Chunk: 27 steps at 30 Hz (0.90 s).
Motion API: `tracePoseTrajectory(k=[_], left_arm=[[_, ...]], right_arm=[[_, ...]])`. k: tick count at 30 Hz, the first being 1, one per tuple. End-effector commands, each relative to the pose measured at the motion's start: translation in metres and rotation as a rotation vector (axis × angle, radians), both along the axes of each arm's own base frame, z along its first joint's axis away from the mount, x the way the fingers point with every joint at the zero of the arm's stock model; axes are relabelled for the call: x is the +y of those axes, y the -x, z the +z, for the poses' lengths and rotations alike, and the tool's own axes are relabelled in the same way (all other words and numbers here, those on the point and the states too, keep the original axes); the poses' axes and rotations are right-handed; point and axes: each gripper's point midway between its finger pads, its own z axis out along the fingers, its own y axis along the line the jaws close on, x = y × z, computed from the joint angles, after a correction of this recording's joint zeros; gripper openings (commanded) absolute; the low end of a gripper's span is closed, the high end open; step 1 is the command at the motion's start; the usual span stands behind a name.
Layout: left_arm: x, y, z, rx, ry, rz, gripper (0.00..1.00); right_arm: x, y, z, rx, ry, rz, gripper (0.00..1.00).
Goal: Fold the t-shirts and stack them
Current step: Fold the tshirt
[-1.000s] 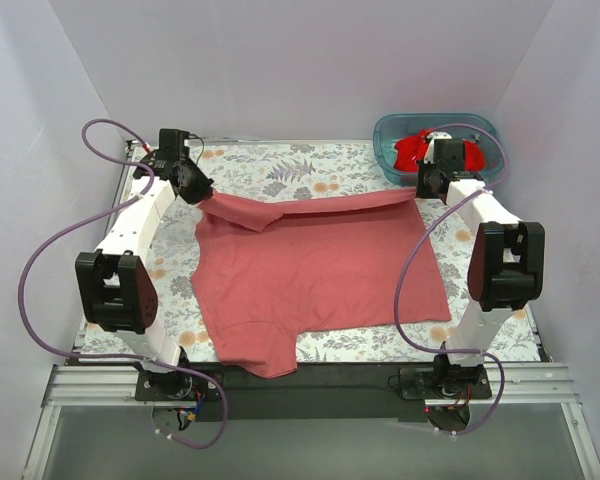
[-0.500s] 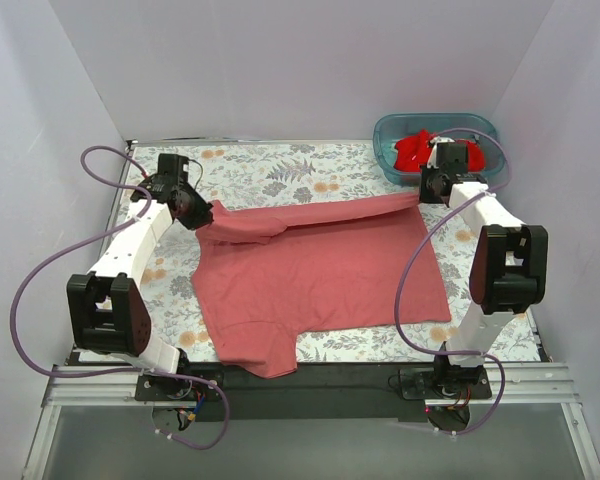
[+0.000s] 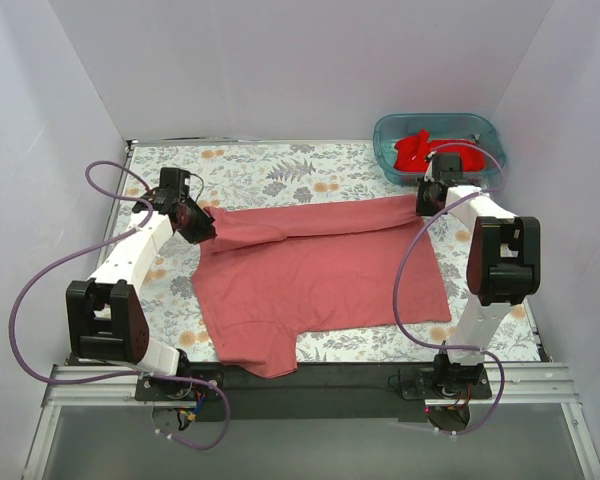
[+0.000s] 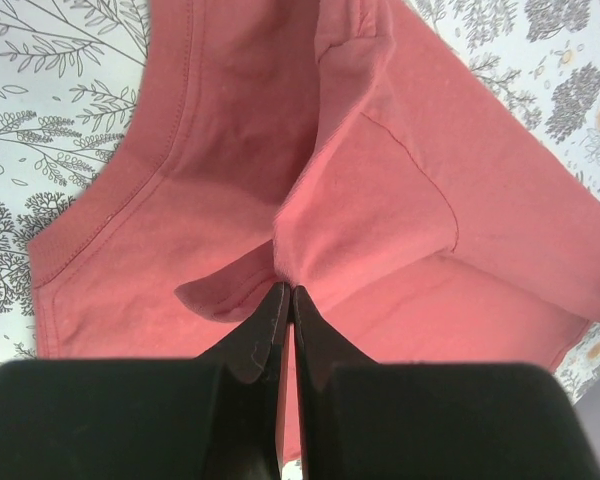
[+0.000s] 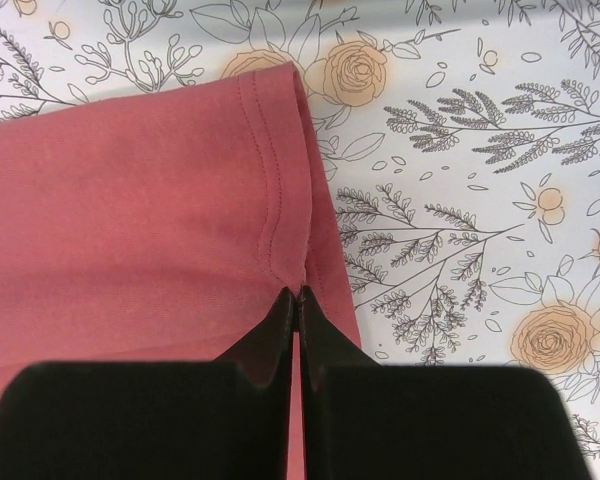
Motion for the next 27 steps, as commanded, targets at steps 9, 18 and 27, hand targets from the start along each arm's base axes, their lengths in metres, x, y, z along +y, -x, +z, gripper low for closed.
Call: tracePoseTrajectory(k=[9, 18, 27], left_arm=[[-0.005, 0.009, 0.001, -0.016, 0.032, -0.036, 0.0], [-0.011, 0.021, -0.005, -0.004, 0.062, -0.055, 0.0], [-0.023, 0.024, 0.004, -0.019, 0.099, -0.082, 0.0]], right_arm=[[-0.007, 0.014, -0.032, 0.092, -0.002, -0.043, 0.02], [-0.011, 0.014, -0.029, 0.092, 0.006, -0.062, 0.11], [-0.001, 0.01, 0.006, 0.012, -0.014, -0.068, 0.47]])
